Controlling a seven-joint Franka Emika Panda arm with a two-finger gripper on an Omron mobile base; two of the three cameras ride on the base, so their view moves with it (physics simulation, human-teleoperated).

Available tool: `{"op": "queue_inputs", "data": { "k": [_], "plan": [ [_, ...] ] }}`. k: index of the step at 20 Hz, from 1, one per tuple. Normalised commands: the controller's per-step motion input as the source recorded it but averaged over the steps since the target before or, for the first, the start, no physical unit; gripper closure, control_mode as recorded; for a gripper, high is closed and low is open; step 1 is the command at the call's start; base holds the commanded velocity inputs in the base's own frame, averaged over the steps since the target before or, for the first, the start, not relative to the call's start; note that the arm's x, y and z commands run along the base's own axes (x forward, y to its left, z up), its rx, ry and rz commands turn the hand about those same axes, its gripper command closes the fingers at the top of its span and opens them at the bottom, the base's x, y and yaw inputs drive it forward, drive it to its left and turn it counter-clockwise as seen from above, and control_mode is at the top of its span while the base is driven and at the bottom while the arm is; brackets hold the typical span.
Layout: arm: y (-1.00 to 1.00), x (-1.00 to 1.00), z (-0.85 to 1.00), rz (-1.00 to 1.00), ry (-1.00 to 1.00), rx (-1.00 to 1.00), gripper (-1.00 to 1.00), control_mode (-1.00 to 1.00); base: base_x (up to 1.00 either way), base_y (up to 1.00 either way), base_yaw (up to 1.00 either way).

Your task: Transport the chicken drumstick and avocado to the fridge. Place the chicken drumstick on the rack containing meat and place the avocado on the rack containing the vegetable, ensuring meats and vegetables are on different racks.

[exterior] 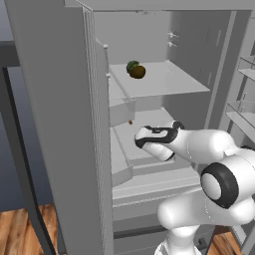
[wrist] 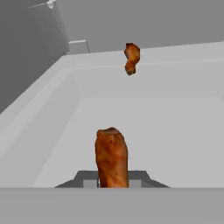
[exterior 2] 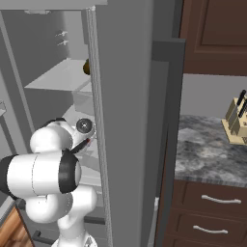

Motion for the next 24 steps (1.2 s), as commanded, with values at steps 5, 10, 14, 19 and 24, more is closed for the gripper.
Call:
{"op": "queue_inputs", "data": {
  "k": [5,10,14,19,24],
  "plan": [
    [0.01,0.40,-0.15,0.00,0.00,0.00,-1.00,-1.00,0.00,0.00,0.00],
    [0.03,0.49,-0.03,0.00,-0.01,0.00,-1.00,-1.00,0.00,0.00,0.00],
    [0.08,-0.06,0.00,0.00,-0.01,0.00,-1.00,-1.00,0.00,0.00,0.00],
    [0.19,-0.82,-0.03,0.00,0.00,0.00,-1.00,-1.00,0.00,0.00,0.00],
    [0.22,-1.00,0.24,0.00,0.08,-0.05,-1.00,-1.00,0.00,0.00,0.00]
  ]
}}
